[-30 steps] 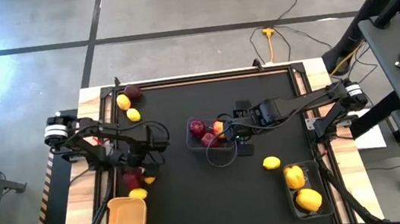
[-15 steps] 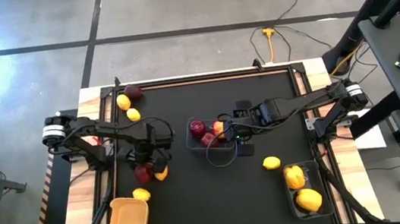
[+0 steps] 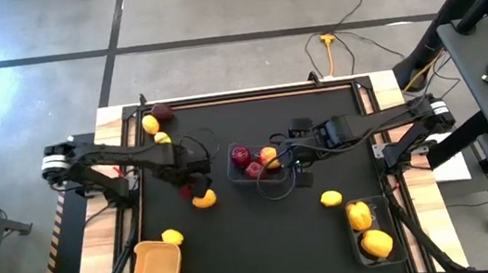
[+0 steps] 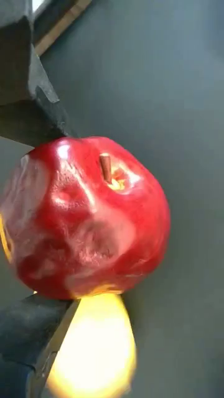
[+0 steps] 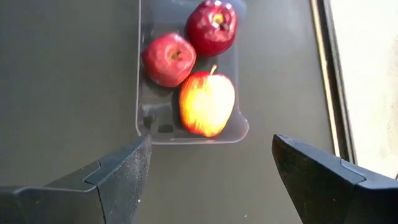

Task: Sort produce into baskets
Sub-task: Put the red apple into the top black bin

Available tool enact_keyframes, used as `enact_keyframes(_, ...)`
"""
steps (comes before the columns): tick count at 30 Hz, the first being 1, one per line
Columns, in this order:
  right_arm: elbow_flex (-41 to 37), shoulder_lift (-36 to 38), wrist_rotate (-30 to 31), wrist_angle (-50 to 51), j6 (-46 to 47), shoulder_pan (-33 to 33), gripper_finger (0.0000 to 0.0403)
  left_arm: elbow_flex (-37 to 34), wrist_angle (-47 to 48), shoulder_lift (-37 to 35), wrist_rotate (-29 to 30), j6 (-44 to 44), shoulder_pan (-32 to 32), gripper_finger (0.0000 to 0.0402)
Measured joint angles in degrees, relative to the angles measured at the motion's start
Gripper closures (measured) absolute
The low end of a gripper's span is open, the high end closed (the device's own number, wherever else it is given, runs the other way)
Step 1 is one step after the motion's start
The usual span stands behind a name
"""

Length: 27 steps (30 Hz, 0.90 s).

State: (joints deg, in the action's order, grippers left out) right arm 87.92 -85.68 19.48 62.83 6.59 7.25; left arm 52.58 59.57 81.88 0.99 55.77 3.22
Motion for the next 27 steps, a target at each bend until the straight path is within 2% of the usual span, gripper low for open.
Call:
enact_keyframes(3,0.0,1.9,0.1,-0.5,1.4,0.0,0.0078,3.3,-0.2,-3.1,2.9,-3.3,-0.5,0.0078)
enact_keyframes(5,0.0,3.0,0.1,-0.6,2.9,0.0,0.0078,5.4,-3.8,-5.1,6.9,-6.6,-1.4,0.0078)
enact_keyframes(8,0.0,4.2,0.2,-1.1,5.7,0.0,0.0078,6.1,-17.1,-7.6,11.6,-15.4,-2.6,0.0078)
enact_keyframes(11,0.0,4.8,0.2,-1.2,9.5,0.0,0.0078,4.3,-32.0,-7.1,12.7,-22.9,-2.6,0.0078)
enact_keyframes(13,0.0,5.0,0.1,-1.0,12.4,0.3,0.0078,3.9,-37.9,-5.2,13.0,-26.7,-2.4,0.0078)
enact_keyframes(18,0.1,5.0,-0.1,-0.2,18.7,2.2,0.0078,3.6,-41.3,2.3,13.2,-33.5,-2.5,0.0077)
enact_keyframes(23,0.2,5.0,-0.2,-0.1,25.9,4.1,0.0078,3.6,-41.8,7.9,12.1,-35.2,-2.5,0.0077)
enact_keyframes(27,0.2,5.0,-0.2,-0.1,29.8,5.3,0.0078,3.9,-43.0,9.8,10.6,-35.4,-2.5,0.0077)
